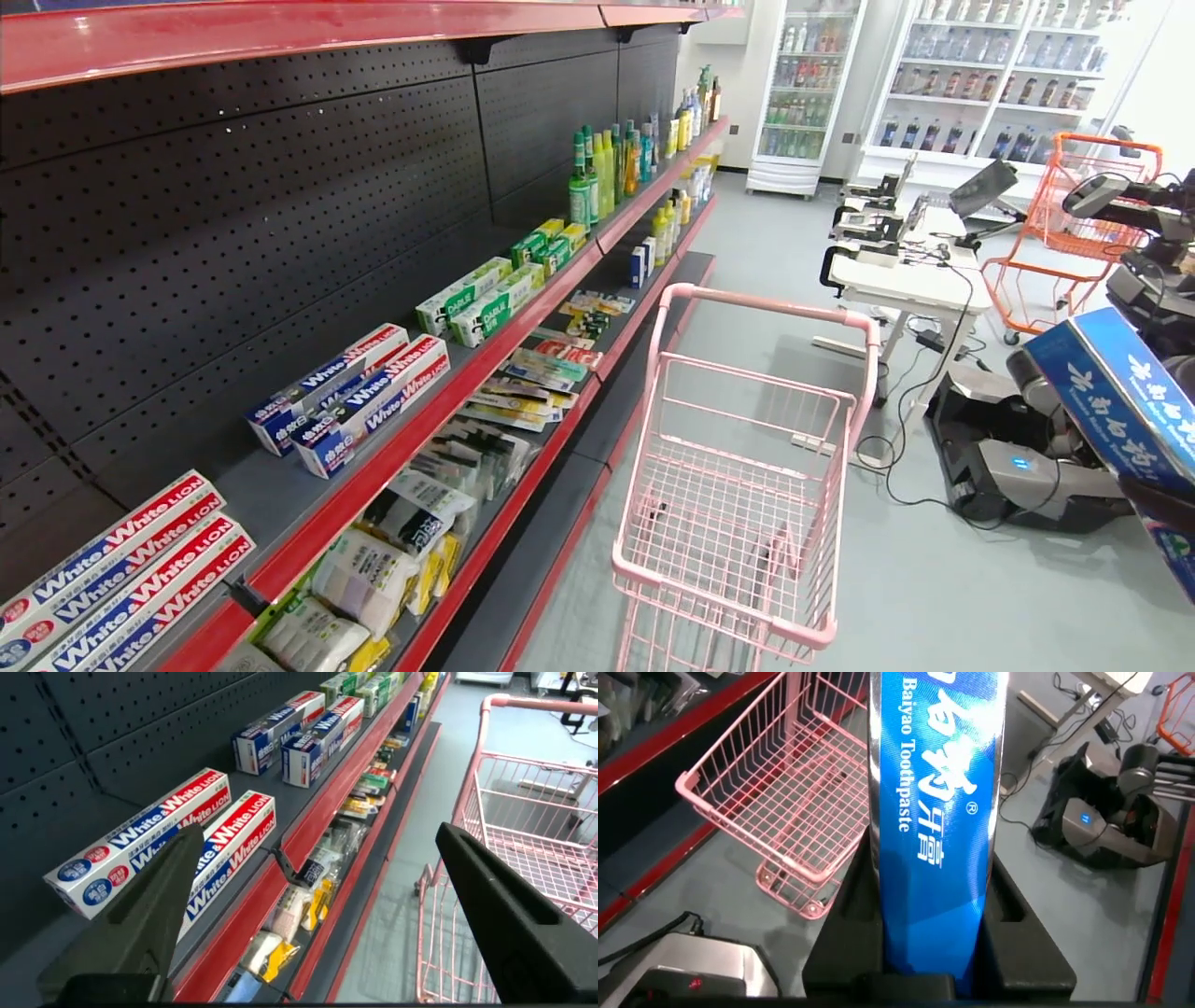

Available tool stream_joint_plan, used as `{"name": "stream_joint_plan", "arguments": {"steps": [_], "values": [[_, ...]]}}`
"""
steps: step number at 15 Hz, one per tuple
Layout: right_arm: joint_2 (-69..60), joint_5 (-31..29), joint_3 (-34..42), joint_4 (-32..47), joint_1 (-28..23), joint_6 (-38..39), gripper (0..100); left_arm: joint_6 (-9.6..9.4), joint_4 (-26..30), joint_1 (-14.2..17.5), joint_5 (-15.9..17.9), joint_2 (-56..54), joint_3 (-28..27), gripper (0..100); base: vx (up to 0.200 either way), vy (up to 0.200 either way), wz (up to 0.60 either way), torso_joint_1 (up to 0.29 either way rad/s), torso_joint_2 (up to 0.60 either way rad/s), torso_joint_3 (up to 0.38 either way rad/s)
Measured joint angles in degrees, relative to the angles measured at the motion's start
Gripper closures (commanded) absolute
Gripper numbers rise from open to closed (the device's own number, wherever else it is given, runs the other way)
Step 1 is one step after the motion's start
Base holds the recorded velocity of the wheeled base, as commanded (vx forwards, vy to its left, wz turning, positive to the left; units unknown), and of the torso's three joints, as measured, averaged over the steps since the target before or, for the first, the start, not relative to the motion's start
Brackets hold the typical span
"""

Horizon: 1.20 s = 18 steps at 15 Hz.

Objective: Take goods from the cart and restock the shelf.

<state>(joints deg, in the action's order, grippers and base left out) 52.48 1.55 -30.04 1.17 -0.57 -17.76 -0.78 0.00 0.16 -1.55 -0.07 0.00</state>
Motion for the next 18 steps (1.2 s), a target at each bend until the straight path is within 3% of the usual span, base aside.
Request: {"name": "stream_joint_plan", "arguments": {"steps": [18], "values": [[1.16, 0.09, 0.30, -2.50, 0.22, -0.93, 100, 0.00, 0.00, 0.00, -0.01, 0.00, 0.00, 0, 0.000, 0.000, 0.60, 0.003, 0.00, 0.001]]}}
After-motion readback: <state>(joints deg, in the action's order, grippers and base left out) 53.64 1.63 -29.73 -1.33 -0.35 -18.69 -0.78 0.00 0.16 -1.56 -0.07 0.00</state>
